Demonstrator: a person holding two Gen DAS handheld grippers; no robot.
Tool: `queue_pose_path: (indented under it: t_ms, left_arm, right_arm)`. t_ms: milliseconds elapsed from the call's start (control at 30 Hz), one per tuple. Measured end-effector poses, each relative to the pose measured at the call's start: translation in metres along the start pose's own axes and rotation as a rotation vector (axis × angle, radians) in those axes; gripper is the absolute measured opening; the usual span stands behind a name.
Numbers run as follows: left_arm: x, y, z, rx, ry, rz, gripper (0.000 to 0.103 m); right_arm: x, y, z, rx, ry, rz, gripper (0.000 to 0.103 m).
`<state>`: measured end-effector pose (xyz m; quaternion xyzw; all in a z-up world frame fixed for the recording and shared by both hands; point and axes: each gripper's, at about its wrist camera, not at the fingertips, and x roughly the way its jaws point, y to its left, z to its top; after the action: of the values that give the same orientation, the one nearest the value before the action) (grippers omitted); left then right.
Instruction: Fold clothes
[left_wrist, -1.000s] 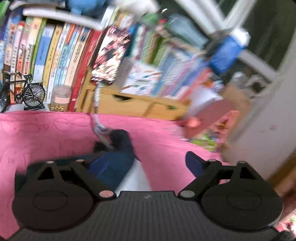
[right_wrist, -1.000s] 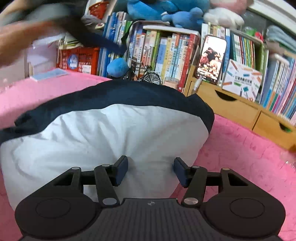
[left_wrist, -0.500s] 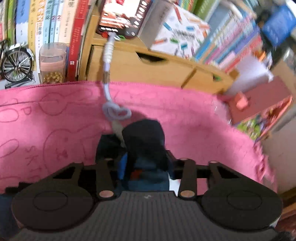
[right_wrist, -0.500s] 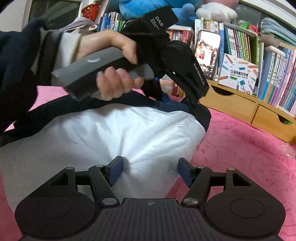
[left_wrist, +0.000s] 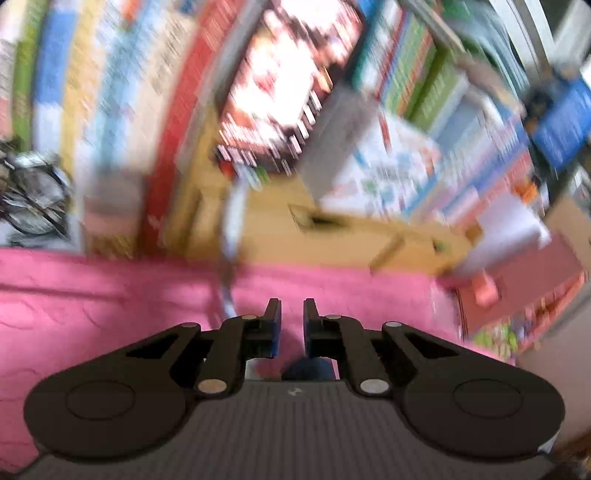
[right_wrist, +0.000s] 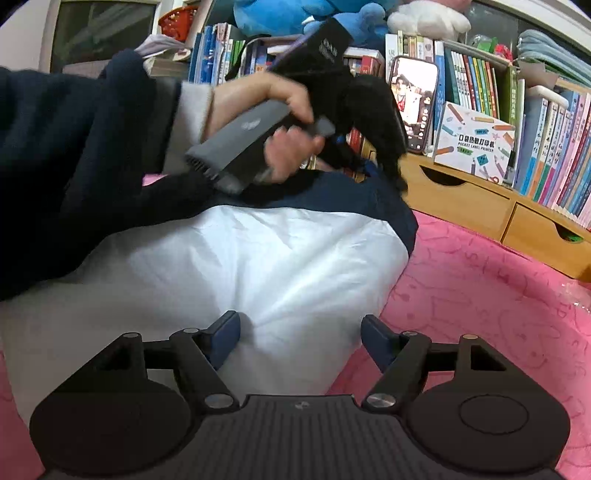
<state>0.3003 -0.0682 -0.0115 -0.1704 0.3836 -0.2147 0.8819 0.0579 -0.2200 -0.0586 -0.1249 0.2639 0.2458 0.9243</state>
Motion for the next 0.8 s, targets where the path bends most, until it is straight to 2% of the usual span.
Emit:
queue_pose_path:
  t_ms: [67,100,133,167,200,267,367,433,567,633,700,800]
  left_arm:
    - [-0.018,-0.005,0.003,0.026,-0.041,0.006,0.011]
    - [-0.034,-0.011,-0.001,0.08,-0.061,0.019,0.013]
    - [-0.045,-0.017,-0.006,0.137,-0.067,0.042,0.024]
    - [-0.06,-0.026,-0.019,0.221,-0.07,0.071,0.03]
    - [-0.076,-0.034,-0.031,0.306,-0.073,0.1,0.03]
    - [-0.106,-0.044,-0.065,0.468,-0.084,0.184,0.032]
    - [-0.14,-0.036,-0.115,0.616,-0.114,0.355,0.041]
    - [-0.159,-0.014,-0.142,0.631,-0.115,0.465,0.051]
    - [-0.175,0.027,-0.192,0.599,-0.109,0.586,0.055]
    - [-0.183,0.047,-0.217,0.583,-0.105,0.646,0.057]
    - [-0.189,0.048,-0.228,0.549,-0.146,0.637,0.057]
    - [-0.192,0.042,-0.236,0.559,-0.169,0.645,0.057]
  right_arm:
    - [-0.001,0.001,-0.001,0.0,0.0,-0.002,0.075]
    - [-0.001,0.001,-0.002,0.0,0.0,-0.003,0.075]
    - [-0.001,0.002,-0.002,0.0,-0.001,-0.004,0.077]
    - [0.0,0.002,-0.002,0.001,-0.001,-0.007,0.078]
    - [0.0,0.002,-0.002,0.003,0.0,-0.012,0.082]
    - [0.001,0.001,-0.002,0.007,0.001,-0.019,0.086]
    - [0.001,0.001,-0.002,0.005,-0.006,-0.016,0.086]
    - [0.001,0.0,-0.002,0.008,-0.008,-0.004,0.087]
    - [0.002,-0.011,-0.001,0.062,-0.002,0.079,0.092]
    - [0.003,-0.018,-0.001,0.1,0.001,0.137,0.099]
    - [0.005,-0.026,-0.002,0.14,0.004,0.206,0.1]
    - [0.001,-0.033,-0.001,0.181,-0.019,0.199,0.097]
